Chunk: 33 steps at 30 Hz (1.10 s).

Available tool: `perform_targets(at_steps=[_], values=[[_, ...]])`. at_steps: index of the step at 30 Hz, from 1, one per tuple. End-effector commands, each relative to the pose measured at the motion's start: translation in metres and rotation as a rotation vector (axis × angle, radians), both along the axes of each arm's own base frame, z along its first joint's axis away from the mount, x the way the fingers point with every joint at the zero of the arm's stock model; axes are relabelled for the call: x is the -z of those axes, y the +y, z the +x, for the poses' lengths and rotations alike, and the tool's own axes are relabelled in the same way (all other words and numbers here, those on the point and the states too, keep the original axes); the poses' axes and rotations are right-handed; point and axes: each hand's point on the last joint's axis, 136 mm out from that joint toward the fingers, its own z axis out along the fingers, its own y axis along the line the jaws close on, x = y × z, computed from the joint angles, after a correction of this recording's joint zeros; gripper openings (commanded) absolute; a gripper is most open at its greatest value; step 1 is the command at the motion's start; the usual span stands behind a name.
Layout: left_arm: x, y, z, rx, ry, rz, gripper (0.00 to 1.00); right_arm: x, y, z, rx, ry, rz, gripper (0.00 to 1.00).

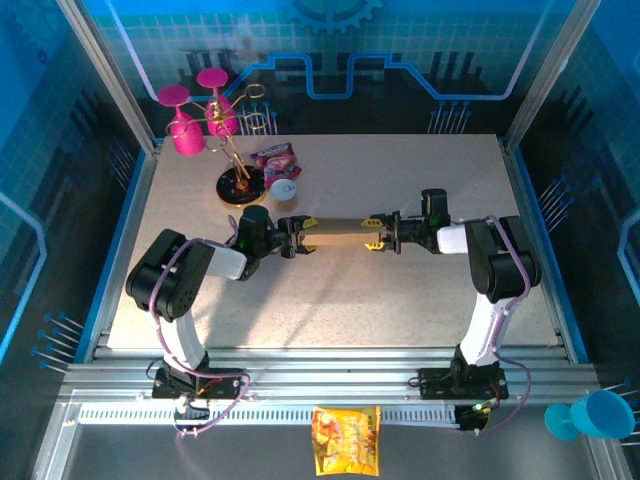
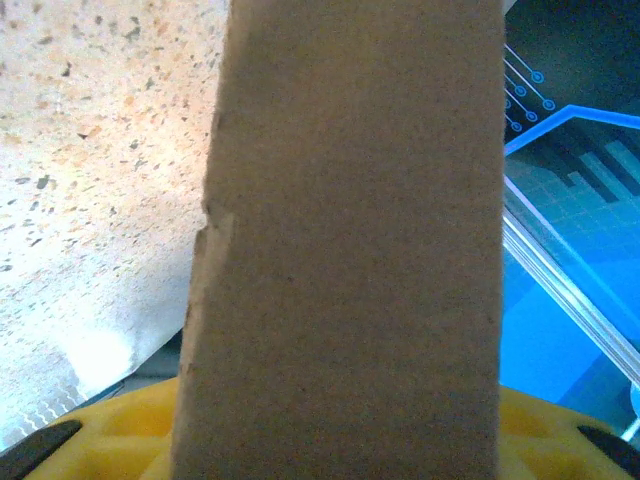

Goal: Fold the paper box

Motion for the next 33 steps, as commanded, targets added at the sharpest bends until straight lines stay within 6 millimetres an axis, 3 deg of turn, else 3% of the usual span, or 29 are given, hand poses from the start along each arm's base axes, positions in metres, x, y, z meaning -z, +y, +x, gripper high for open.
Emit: perform_targets(at_steps=[1, 10, 19, 20, 26, 33], values=[[-0.001, -0.006, -0.013, 0.010, 0.113, -0.047, 0.37, 0.002, 0.000, -0.001, -0.011, -0.045, 0.014, 0.29], [-0.005, -0.007, -0.018, 0.015, 0.158, -0.076, 0.25, 0.009, -0.013, -0.002, 0.007, -0.028, 0.007, 0.30], [-0.006, -0.007, -0.033, -0.005, 0.255, -0.075, 0.08, 0.007, -0.020, 0.006, 0.031, -0.055, -0.026, 0.56], [-0.006, -0.005, -0.034, -0.013, 0.268, -0.072, 0.05, -0.002, -0.023, 0.014, 0.036, -0.089, -0.036, 0.58], [-0.006, 0.004, -0.047, -0.051, 0.355, -0.035, 0.01, -0.024, -0.042, 0.010, 0.037, -0.143, -0.152, 0.64], [-0.003, 0.015, -0.064, -0.079, 0.472, 0.023, 0.00, -0.065, -0.092, 0.007, 0.071, -0.332, -0.450, 0.64]])
